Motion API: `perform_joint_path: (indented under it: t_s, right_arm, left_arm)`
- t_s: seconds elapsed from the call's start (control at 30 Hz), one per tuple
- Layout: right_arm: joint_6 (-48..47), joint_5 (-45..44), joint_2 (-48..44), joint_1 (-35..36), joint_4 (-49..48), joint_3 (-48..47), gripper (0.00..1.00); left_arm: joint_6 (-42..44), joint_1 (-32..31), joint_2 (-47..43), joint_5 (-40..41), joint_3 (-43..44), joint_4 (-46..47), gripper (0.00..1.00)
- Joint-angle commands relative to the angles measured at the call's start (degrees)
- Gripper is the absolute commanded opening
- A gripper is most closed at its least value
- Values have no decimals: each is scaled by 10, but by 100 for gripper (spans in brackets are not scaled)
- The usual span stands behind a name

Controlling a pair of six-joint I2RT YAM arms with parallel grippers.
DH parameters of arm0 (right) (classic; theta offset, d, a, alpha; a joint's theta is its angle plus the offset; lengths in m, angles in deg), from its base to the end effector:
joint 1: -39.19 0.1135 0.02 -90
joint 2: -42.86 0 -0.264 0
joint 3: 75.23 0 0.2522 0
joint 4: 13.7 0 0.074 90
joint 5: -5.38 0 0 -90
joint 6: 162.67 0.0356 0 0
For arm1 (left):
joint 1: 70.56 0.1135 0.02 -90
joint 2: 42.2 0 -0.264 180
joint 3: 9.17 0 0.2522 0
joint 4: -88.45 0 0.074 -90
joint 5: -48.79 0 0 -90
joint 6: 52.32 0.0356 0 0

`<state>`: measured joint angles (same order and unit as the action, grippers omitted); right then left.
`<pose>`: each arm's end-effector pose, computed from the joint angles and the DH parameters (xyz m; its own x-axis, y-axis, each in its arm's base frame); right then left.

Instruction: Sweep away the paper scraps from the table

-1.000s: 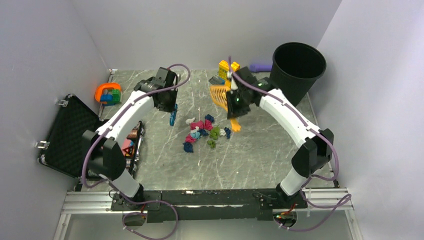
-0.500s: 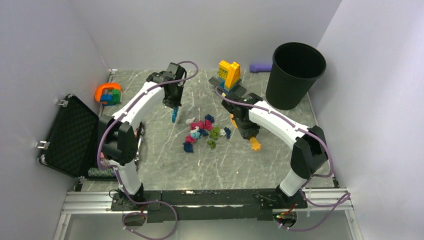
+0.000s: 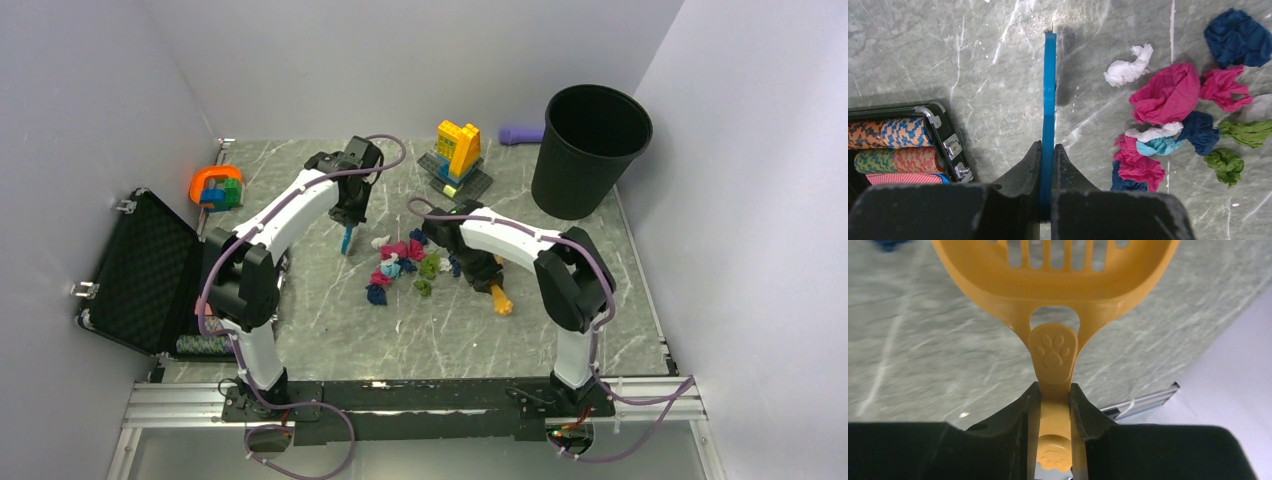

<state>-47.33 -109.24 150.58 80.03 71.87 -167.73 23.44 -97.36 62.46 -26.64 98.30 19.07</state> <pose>0.2547 0.2005 0.1943 -0.9514 -0.3081 -0.0059 -0.2726 0.8504 -0.4500 0.3449 -0.1642 0.2818 -0.8792 0.1774 -0.4422 0.1350 0.9828 0.1259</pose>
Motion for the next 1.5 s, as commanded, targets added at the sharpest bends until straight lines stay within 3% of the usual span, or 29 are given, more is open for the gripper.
perform_joint_path:
  t_s: [0.0, 0.27, 0.4, 0.7, 0.83, 0.97, 1.1, 1.3, 1.47]
  right_arm:
    - [5, 72, -1, 40, -17, -61, 0]
    - [-14, 167, -37, 66, -26, -113, 0]
    - [-6, 133, -52, 66, 13, -108, 0]
    - [36, 116, -118, 67, 55, -60, 0]
    - [40, 156, -157, 73, 70, -35, 0]
    - [54, 189, -197, 106, 93, 3, 0]
    - [56, 261, -243, 146, 99, 47, 0]
    - [48, 301, -251, 191, 95, 102, 0]
    - [20, 322, -220, 191, 64, 97, 0]
  left_arm:
    - [-8, 6, -27, 23, -5, -5, 0]
    - [8, 25, -33, -16, -22, 17, 0]
    - [39, 24, -21, -58, -17, 29, 0]
    - [76, 21, 22, -57, 30, 16, 0]
    - [116, 15, 43, -35, 42, 22, 0]
    - [153, 1, 77, 55, 59, 18, 0]
    - [176, -12, 109, 90, 84, 7, 0]
    - [207, -39, 146, 45, 134, -32, 0]
    - [227, -41, 135, -25, 126, -11, 0]
